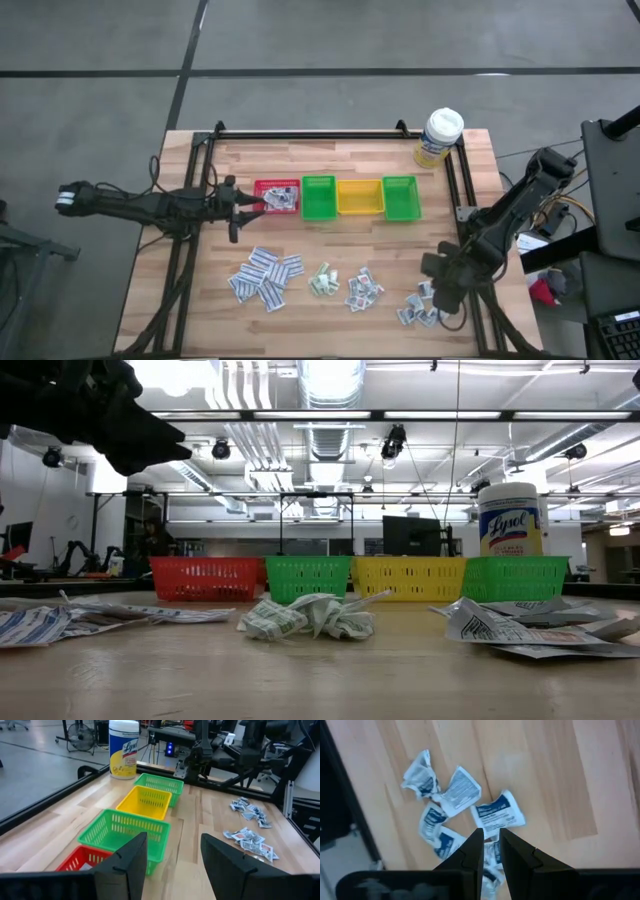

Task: Pick & Place First Aid Supplies
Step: Put the alcohol pad into the red basket

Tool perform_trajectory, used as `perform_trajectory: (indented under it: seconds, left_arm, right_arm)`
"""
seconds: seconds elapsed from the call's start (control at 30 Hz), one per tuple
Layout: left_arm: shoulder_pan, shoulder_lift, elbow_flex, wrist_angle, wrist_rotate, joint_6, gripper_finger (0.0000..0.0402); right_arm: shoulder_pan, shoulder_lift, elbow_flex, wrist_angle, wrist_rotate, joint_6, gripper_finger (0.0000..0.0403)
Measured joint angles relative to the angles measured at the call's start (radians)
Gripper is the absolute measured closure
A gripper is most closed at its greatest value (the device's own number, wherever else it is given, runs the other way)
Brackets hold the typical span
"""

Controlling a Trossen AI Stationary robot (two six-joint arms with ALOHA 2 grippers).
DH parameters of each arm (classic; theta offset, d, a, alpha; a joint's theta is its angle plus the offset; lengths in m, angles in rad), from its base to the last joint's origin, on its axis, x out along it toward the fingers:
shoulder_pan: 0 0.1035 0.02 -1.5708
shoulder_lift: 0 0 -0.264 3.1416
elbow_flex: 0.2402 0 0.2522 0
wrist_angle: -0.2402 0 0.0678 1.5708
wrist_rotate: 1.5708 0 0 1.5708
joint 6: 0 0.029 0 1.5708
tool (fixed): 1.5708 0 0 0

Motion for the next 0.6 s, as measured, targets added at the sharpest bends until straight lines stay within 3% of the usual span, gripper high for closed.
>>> perform_trajectory:
  seconds: [0.33, 0.6]
  left_arm:
    - [0.000, 0.000, 0.000, -0.014, 0.000, 0.000, 0.0223]
    - [0.000, 0.000, 0.000, -0.014, 0.000, -0.001, 0.0223]
  right_arm:
    - [-0.002, 0.176, -0.002, -0.003, 0.001, -0.144, 0.0343]
    - [-0.012, 0.233, -0.002, -0.003, 0.000, -0.168, 0.0308]
